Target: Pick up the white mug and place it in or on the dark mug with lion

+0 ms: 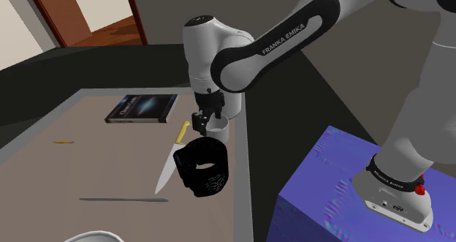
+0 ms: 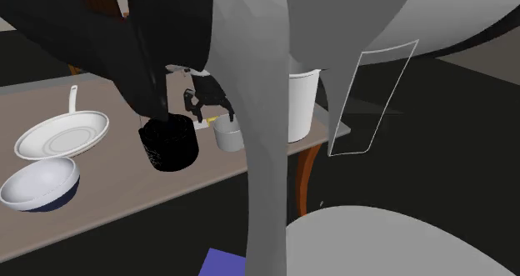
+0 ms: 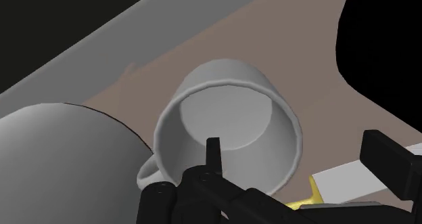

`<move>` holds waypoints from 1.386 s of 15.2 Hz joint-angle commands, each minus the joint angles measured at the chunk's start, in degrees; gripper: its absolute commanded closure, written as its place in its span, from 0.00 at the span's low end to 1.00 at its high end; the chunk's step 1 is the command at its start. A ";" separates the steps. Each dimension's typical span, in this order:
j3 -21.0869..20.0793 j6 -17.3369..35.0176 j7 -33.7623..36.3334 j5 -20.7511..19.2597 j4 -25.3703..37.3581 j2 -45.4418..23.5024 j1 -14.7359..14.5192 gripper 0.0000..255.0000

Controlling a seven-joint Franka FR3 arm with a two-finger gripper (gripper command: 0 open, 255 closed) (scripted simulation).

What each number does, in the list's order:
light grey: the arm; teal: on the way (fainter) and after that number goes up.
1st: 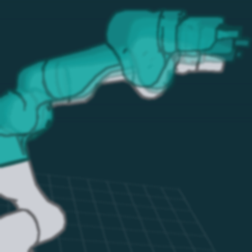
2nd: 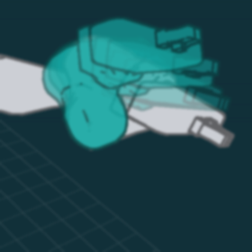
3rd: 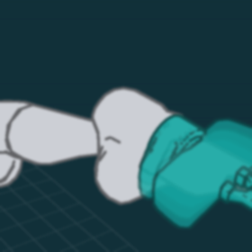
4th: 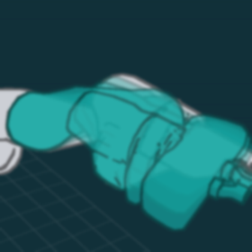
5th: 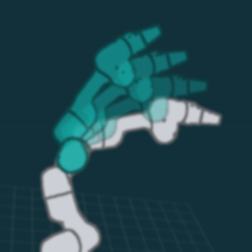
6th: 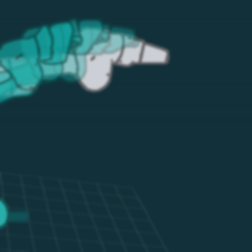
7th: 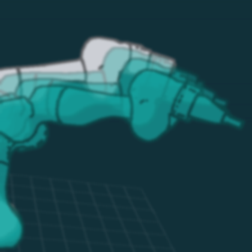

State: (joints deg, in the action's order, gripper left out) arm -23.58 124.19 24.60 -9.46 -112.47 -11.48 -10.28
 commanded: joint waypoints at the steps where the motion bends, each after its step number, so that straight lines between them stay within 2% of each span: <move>1: 0.00 0.06 1.22 -1.55 2.60 -2.99 -0.94 0.00; 8: 0.81 4.85 2.51 -3.55 0.68 -6.17 -1.35 0.00; 16: 0.82 4.85 2.51 -3.55 0.68 -6.17 -1.35 0.00; 17: 0.82 4.84 2.51 -3.55 0.68 -6.17 -1.35 1.00; 21: 0.82 4.84 2.51 -3.54 0.68 -6.17 -1.35 1.00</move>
State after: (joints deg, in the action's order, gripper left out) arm -22.77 129.04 27.11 -13.01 -111.79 -17.65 -11.63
